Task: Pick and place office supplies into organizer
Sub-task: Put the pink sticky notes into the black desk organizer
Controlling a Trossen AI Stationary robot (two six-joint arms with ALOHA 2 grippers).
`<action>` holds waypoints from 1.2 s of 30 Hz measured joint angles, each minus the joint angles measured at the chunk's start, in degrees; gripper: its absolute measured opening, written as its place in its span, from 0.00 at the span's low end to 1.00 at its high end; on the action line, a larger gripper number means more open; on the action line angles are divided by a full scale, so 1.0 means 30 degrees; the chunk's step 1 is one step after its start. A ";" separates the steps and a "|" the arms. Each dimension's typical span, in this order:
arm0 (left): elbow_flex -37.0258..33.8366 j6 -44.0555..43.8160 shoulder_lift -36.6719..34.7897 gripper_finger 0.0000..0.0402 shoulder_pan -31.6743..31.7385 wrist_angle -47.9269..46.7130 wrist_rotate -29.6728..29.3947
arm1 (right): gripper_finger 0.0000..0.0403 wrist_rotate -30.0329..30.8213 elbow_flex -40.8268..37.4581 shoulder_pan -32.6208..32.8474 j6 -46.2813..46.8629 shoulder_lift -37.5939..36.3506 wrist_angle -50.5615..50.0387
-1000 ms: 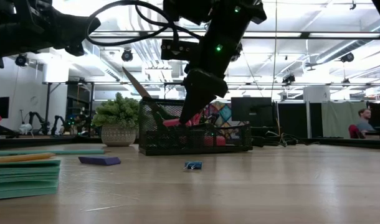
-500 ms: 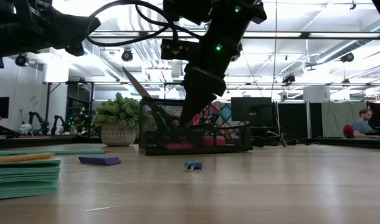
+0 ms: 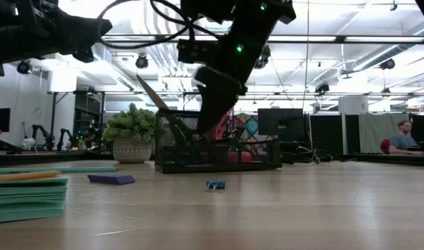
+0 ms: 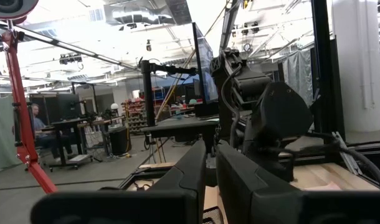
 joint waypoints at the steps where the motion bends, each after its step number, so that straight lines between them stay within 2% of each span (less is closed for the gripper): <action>1: 0.0000 0.0000 0.0000 0.06 -0.0003 0.0000 0.0000 | 0.35 -0.0006 0.0121 0.0044 0.0494 -0.0007 -0.0018; 11: 0.0000 0.0006 0.0000 0.06 0.0003 -0.0001 0.0000 | 0.31 -0.0342 0.0906 0.1191 0.0842 -0.0007 -0.0275; 17: 0.0000 0.0000 0.0000 0.06 0.0000 -0.0008 0.0004 | 0.30 -0.3750 0.0944 0.2184 0.1101 -0.0007 -0.0483; 21: 0.0000 0.0000 0.0000 0.06 -0.0001 -0.0015 0.0004 | 0.29 -0.3944 0.0951 0.3108 0.3073 -0.0007 -0.1946; 30: 0.0000 0.0000 0.0000 0.06 0.0000 -0.0161 0.0000 | 0.26 -0.4057 0.0951 0.6093 0.7765 -0.0007 -0.7610; 36: 0.0000 -0.0007 0.0000 0.06 -0.0004 -0.0154 0.0000 | 0.23 -0.6779 0.0951 0.8381 1.0722 -0.0007 -1.0413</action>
